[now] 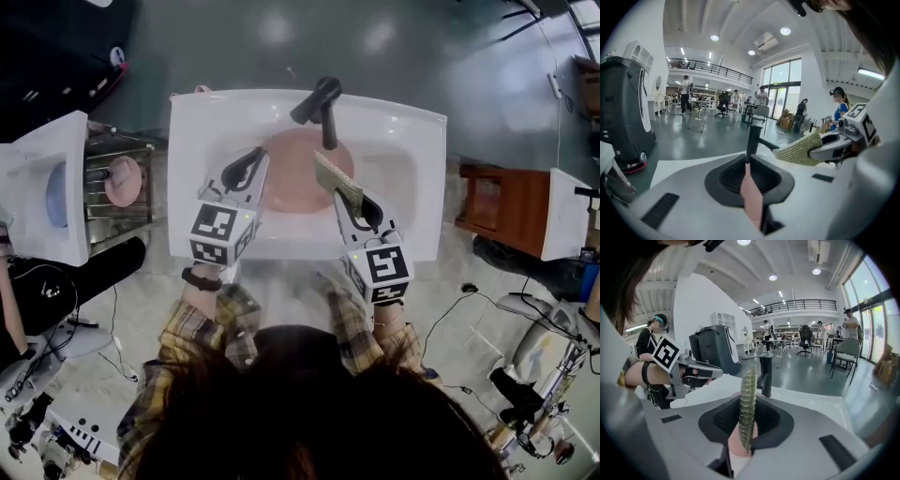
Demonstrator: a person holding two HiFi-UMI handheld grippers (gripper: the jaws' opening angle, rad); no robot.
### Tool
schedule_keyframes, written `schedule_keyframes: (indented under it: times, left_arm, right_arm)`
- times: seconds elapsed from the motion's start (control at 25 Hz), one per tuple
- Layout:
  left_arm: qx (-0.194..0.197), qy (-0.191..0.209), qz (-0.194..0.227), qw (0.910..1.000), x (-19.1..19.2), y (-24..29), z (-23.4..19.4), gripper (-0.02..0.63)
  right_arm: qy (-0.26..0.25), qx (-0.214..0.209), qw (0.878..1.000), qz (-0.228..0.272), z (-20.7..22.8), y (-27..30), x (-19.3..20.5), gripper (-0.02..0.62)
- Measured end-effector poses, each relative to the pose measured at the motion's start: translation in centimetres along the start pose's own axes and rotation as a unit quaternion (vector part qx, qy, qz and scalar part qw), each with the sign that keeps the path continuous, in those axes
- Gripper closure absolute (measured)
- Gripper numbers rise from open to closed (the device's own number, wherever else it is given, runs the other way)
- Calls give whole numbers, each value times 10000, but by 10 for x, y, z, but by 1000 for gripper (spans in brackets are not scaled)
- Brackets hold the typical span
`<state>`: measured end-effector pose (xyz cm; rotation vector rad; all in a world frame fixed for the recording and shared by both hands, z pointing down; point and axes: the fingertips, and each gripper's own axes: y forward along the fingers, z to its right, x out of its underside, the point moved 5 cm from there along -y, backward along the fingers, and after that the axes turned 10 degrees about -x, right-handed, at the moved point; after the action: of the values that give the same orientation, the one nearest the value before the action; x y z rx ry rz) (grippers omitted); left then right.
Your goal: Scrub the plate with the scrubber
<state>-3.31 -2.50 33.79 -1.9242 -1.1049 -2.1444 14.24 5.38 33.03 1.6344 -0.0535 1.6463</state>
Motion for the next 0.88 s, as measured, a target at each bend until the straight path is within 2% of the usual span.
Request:
schedule_keyframes:
  times: [0.24, 0.32, 0.56, 0.72, 0.88]
  left_arm:
    - [137, -69, -550, 9984, 54, 24, -22, 576]
    - [220, -81, -758, 9968, 72, 34, -27, 487]
    - [310, -122, -1151, 9928, 105, 54, -34, 466]
    - [439, -81, -1420, 9889, 122, 70, -37, 466]
    - [331, -45, -1510, 9880, 128, 77, -40, 482]
  right_arm:
    - [162, 187, 9991, -343, 9, 29, 31, 514]
    - [191, 240, 9986, -435, 11, 38, 38, 514]
    - [171, 512, 9962, -684, 16, 50, 51, 514]
    - [128, 969, 9919, -806, 22, 55, 54, 514]
    - [-83, 1420, 9849, -982, 32, 60, 55, 514]
